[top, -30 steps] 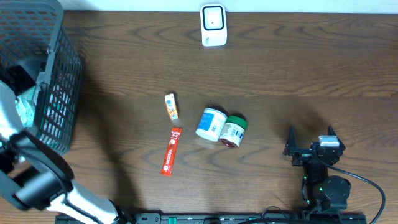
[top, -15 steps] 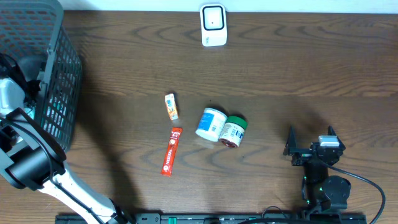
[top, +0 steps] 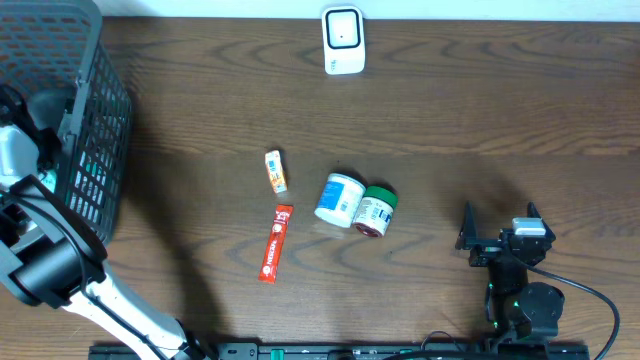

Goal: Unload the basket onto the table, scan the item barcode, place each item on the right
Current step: 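Lift the wipe packet out and place it on the table left of the tub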

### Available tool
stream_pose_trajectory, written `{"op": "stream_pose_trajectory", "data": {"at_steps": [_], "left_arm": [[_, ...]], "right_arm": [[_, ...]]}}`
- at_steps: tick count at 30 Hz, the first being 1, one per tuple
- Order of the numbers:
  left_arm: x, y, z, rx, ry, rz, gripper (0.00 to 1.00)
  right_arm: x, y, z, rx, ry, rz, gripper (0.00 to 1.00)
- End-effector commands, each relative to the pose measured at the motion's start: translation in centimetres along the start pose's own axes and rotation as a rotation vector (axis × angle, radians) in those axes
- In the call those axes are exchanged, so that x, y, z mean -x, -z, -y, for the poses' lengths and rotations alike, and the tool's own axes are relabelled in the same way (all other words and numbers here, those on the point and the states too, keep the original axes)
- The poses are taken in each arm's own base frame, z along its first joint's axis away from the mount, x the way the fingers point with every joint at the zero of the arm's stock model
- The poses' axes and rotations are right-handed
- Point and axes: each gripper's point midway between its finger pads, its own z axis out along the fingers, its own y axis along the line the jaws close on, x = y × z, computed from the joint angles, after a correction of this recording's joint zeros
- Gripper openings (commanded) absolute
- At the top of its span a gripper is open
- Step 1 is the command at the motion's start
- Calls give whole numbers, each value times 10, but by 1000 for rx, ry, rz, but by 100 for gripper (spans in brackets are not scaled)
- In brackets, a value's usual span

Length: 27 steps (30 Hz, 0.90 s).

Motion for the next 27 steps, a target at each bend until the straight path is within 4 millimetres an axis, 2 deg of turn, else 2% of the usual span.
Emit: {"op": "stream_pose_trajectory", "data": {"at_steps": [1, 4, 9, 12, 16, 23, 25, 27], "left_arm": [[37, 63, -33, 102, 83, 159, 7], [55, 104, -45, 123, 124, 259, 7], [74, 169, -54, 144, 161, 406, 7], [82, 209, -50, 135, 164, 494, 7], [89, 272, -34, 96, 153, 633, 7], [72, 377, 3, 73, 112, 818, 7], [59, 397, 21, 26, 75, 837, 7], [40, 407, 41, -43, 51, 816, 7]], "right_arm": [[-2, 0, -3, 11, 5, -6, 99], [-2, 0, -3, 11, 5, -6, 99], [-2, 0, -3, 11, 5, -5, 99], [-2, 0, -3, 11, 5, -5, 99], [-2, 0, -3, 11, 5, -6, 99], [-2, 0, -3, 11, 5, -5, 99], [-2, 0, -3, 11, 5, -6, 99], [-2, 0, -3, 11, 5, -6, 99]]}}
